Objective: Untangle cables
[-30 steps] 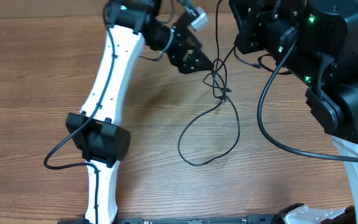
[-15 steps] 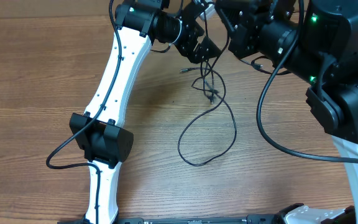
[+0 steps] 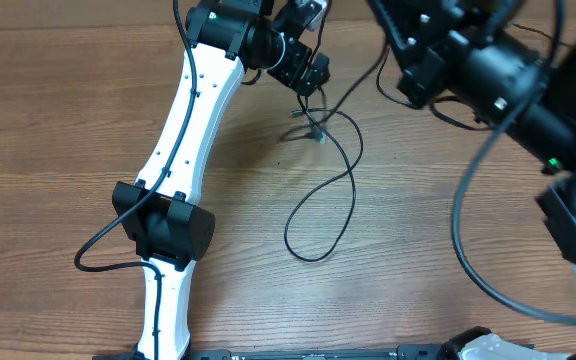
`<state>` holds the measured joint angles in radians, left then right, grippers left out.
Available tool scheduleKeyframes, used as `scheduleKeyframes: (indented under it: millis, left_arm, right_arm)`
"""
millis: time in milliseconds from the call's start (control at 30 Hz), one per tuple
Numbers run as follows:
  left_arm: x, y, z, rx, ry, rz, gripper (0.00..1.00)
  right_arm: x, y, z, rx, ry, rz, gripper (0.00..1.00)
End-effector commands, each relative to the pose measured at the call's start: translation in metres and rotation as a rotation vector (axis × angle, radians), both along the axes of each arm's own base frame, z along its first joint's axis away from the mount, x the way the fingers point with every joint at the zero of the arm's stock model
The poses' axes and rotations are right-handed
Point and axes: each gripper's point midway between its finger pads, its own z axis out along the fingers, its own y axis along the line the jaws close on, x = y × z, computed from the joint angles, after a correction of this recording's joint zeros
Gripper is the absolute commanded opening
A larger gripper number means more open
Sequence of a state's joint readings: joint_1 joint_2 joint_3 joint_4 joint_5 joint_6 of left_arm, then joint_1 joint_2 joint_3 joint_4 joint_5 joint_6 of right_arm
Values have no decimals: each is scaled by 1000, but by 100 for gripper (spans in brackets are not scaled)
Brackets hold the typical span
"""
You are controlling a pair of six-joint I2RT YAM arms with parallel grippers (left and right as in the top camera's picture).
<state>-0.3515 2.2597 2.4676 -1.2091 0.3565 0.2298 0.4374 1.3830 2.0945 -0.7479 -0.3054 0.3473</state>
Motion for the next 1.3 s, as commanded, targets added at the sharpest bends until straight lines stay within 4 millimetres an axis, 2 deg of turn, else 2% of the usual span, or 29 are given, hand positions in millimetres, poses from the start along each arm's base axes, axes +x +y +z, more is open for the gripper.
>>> scheduleKeyframes:
  millis: [0,100,200,333,467,633,867,1100,1167,1267]
  left_arm:
    - [16,39,-14,167,-25,138,100]
    - [24,68,-18,275,-44,224,100]
    - [26,86,-20,326,-42,270,99]
    - [22,95,-23,299,7,298,100]
    - [12,89,-26,232,68,260,99]
    - [3,71,-25,148,111,193,100]
    - [-2,62,-23,101,131,160,100]
    - [-13,45,-19,20,170,83,99]
    - [-17,43,-20,10,189,78,100]
    - [-25,32,-18,-21,216,52,99]
  right_arm:
    - [-4,-23,12,16,-23,-115,4]
    - [1,-31,2,-8,12,-168,4]
    - [3,-33,0,-16,16,-185,4]
    - [5,-36,0,-25,12,-207,4]
    - [9,-44,-7,-43,31,-257,4]
    - [13,-49,-18,-79,60,-293,4]
    - [25,-77,-35,-129,115,-468,4]
    - [42,-114,-73,-260,219,-705,4]
    - [45,-128,-87,-324,260,-791,4]
    - [43,-139,-99,-382,296,-845,4]
